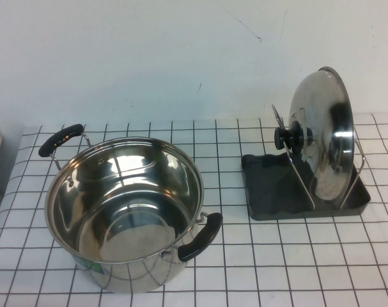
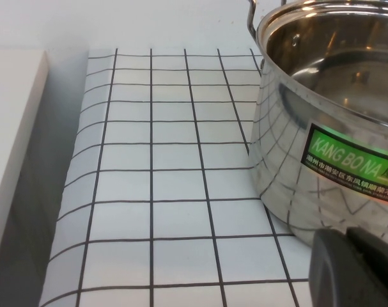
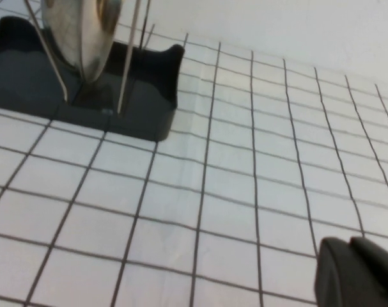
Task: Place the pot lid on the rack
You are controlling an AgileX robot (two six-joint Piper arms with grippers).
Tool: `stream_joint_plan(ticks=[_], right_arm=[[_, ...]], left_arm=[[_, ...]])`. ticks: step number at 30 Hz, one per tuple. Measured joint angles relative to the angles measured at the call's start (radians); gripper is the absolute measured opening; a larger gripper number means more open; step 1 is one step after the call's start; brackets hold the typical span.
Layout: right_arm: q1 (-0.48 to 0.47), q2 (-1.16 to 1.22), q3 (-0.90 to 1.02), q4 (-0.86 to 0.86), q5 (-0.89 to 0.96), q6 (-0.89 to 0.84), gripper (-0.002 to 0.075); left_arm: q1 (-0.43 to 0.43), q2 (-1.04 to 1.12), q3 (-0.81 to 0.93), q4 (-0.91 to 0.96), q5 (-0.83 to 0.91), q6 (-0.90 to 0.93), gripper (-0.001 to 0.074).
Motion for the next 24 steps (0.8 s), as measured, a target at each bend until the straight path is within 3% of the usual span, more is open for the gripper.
stream_joint_plan(ticks=[24], right_arm=[[-0.030, -0.014, 0.000, -0.002, 0.029, 0.094, -0.0001]], left_arm=[[0.000, 0.000, 0.000, 0.000, 0.000, 0.000, -0.0003]])
